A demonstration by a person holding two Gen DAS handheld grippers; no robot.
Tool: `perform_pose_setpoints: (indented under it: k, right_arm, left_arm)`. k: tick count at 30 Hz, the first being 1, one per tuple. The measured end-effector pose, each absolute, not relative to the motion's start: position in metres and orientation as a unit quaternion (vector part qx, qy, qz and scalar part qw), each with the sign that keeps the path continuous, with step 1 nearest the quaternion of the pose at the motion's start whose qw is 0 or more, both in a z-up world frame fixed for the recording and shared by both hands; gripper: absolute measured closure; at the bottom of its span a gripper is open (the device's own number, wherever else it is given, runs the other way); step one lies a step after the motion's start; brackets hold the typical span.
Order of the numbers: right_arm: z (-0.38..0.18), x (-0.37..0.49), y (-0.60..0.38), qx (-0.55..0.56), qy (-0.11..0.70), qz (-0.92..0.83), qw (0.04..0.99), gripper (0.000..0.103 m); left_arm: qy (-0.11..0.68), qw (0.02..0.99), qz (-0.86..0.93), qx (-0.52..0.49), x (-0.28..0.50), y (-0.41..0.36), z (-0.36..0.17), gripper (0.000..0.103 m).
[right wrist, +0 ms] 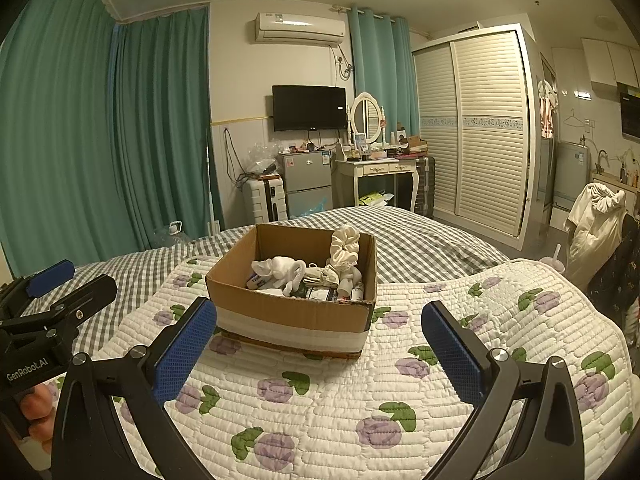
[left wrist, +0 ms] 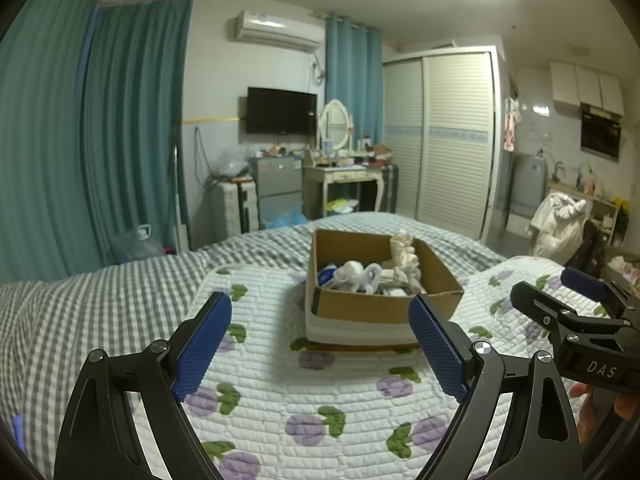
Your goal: Organize soft objects
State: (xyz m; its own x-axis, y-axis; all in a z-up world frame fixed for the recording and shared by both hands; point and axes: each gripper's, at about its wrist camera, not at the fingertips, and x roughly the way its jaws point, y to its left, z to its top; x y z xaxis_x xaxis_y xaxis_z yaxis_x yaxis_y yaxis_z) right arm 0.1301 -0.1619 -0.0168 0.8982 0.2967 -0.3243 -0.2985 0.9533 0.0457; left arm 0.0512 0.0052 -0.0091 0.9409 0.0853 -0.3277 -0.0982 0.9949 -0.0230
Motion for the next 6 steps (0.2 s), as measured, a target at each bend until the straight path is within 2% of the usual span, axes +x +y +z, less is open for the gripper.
perform_pose_setpoints:
  k: [6]
  right_arm:
    - [-0.0211,0.1278,-0.1604,-0.001,0.168,0.15,0.974,0.0]
  left_arm:
    - [0.164,0.985,0.053,-0.019,0.0497,0.0027,-0.0105,0.012]
